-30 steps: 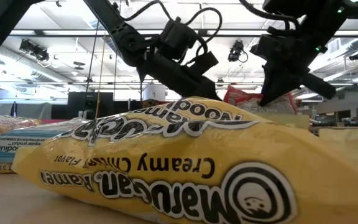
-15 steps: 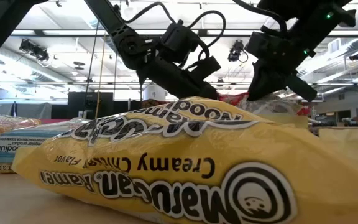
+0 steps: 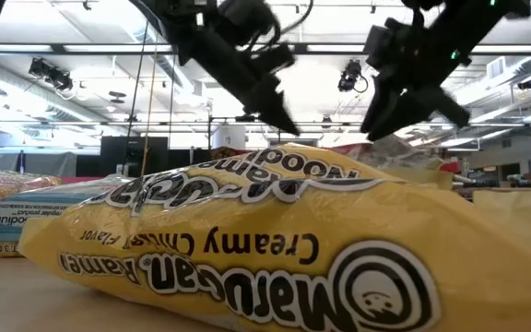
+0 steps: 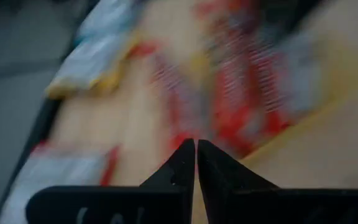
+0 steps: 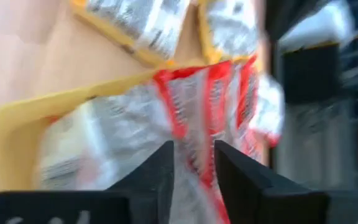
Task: Sort Maruchan noodles
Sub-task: Adjust the red noodle packs in the yellow bin, then put the red noodle pack into the yellow bin
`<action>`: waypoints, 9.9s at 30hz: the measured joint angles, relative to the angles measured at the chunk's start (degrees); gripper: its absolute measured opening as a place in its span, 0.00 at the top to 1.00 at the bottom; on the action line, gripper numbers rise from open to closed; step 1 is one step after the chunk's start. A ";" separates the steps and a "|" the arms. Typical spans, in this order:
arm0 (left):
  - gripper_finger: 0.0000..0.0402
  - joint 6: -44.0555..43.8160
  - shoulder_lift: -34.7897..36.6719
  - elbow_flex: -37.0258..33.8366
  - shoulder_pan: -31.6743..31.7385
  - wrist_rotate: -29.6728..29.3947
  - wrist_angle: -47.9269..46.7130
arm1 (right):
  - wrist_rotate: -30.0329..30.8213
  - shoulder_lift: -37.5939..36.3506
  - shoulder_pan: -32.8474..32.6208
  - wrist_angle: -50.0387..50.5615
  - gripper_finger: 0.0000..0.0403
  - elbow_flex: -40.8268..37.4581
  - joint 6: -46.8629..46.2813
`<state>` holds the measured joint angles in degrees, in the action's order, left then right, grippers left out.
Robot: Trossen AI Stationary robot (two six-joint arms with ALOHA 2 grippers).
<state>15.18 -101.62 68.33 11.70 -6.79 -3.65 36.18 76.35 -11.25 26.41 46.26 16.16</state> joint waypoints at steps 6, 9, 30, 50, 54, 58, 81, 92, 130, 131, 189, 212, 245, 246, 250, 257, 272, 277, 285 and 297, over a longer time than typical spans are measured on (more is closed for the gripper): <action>0.94 -4.92 -4.11 -0.02 8.52 2.81 4.74 | -12.27 -0.03 -0.02 22.48 0.64 10.43 -21.66; 0.94 -6.54 -8.74 -0.08 9.75 7.63 10.20 | -18.70 -0.02 -0.08 26.84 0.65 10.69 -28.53; 0.94 -10.43 -15.90 -0.08 1.78 11.45 21.70 | -6.78 10.87 4.62 6.85 0.66 -0.11 -25.22; 0.94 -13.42 -18.20 0.03 -0.86 15.61 27.43 | -24.59 6.80 5.02 7.97 0.66 -4.72 -62.32; 0.94 -14.66 -20.30 0.80 -1.22 14.76 31.79 | -18.69 6.38 3.81 8.34 0.66 -4.29 -63.10; 0.94 -14.18 -20.38 2.85 -1.03 15.60 32.60 | -17.39 3.50 3.04 15.37 0.66 -2.97 -65.65; 0.94 -20.19 -8.11 8.11 -7.52 0.15 -11.66 | -25.83 6.37 -1.90 27.22 0.66 1.58 -62.83; 0.94 -36.55 -21.22 8.12 -14.36 -3.61 4.45 | -23.37 9.87 -5.93 26.04 0.66 -0.08 -73.60; 0.94 -33.02 4.00 -8.58 -19.52 -16.51 -6.94 | 4.77 -1.33 -3.77 29.33 0.69 13.42 -70.71; 0.94 -33.86 6.79 -11.22 -20.38 -16.74 -3.32 | 6.25 -1.16 -1.72 25.44 0.69 13.47 -65.82; 0.89 -35.56 54.71 -33.09 -5.90 -19.94 20.13 | -22.06 26.96 28.17 -6.48 0.36 31.53 -3.49; 0.89 -37.49 54.77 -33.08 1.17 -16.72 18.21 | -25.41 41.29 38.62 -3.13 0.60 33.25 1.26; 0.89 -39.01 54.74 -33.06 -3.86 3.21 21.76 | -36.11 32.74 20.19 20.45 0.58 36.64 -6.03; 0.89 -39.01 54.74 -33.06 -4.22 2.79 21.76 | -34.59 32.99 20.04 18.95 0.56 36.35 -4.58; 0.89 -39.01 54.74 -33.06 -5.52 1.43 21.76 | -31.28 35.76 21.34 16.95 0.52 35.80 -3.98; 0.89 -38.53 54.74 -33.06 -6.51 1.27 21.76 | -31.32 40.45 22.93 21.07 0.58 35.97 -4.53; 0.89 -36.93 54.77 -33.04 -6.49 2.15 20.43 | -28.12 25.83 17.93 22.37 0.98 35.80 -37.43; 0.89 -34.89 54.78 -33.04 -6.48 2.13 19.67 | -23.68 11.90 10.84 28.11 0.99 35.78 -52.98; 0.89 -33.81 54.79 -33.04 -6.32 2.01 19.64 | -37.07 -11.41 2.20 28.33 0.98 34.13 -55.86; 0.89 -36.38 54.77 -33.04 -2.88 -4.96 25.85 | -25.92 -38.64 1.80 25.25 0.99 25.09 -61.09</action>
<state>-21.20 -46.85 35.29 8.82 -11.75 22.20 10.26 37.71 -9.44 51.65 71.35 -44.94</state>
